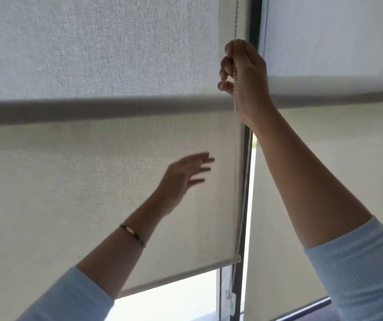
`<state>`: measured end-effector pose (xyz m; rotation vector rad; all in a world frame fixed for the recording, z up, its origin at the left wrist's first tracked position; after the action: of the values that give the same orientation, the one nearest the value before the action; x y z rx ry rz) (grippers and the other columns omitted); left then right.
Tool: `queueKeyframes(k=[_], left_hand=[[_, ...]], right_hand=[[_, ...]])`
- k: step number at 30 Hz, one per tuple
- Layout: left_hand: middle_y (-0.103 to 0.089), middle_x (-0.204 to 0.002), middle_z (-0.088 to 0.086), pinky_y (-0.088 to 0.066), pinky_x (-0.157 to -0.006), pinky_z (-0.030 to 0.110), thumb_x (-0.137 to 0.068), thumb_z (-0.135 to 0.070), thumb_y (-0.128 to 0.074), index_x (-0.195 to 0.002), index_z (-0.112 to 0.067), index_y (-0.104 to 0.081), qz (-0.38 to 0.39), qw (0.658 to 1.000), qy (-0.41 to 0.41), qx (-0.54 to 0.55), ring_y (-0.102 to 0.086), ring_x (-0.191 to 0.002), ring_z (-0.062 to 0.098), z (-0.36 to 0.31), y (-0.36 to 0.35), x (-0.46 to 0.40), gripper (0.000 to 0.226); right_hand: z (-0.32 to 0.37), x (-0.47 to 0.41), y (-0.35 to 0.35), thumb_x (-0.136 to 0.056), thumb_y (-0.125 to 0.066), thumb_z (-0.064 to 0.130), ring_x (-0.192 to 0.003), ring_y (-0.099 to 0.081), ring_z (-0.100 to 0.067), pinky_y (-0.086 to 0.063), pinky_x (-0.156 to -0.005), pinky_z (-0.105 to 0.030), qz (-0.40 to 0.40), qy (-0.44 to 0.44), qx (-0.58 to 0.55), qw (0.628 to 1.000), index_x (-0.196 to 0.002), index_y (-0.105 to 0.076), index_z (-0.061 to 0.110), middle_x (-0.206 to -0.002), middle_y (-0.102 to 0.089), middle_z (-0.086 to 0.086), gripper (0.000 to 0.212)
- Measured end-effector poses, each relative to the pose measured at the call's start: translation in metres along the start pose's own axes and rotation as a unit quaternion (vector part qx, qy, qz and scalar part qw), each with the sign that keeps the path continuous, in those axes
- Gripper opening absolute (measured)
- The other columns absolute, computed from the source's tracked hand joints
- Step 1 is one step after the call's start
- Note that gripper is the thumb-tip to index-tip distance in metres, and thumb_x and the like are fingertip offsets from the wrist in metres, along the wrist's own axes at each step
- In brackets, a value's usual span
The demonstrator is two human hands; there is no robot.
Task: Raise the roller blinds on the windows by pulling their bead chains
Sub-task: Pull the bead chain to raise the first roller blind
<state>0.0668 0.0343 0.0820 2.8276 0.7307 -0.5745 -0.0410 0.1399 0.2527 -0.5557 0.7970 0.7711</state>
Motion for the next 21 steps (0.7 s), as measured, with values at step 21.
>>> queueKeyframes(k=[21], left_hand=[[-0.070, -0.121, 0.016, -0.059, -0.090, 0.043, -0.105, -0.021, -0.038, -0.126, -0.001, -0.058, 0.024, 0.994, -0.085, 0.066, -0.072, -0.104, 0.032, -0.167, -0.049, -0.085, 0.034]], right_hand=[[-0.082, 0.108, 0.033, -0.106, -0.036, 0.014, -0.058, -0.043, -0.015, -0.039, -0.053, -0.030, -0.040, -0.014, 0.108, 0.993, -0.081, -0.054, 0.017, -0.062, -0.047, 0.007, 0.030]])
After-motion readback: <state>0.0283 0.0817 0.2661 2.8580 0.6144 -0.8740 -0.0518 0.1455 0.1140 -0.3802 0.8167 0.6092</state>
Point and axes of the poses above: each hand's wrist, its own x-axis away from the middle knuckle, its own y-axis out of the back of the hand, z = x × y, the point moved 3 cm from there along -x, towards the middle knuckle
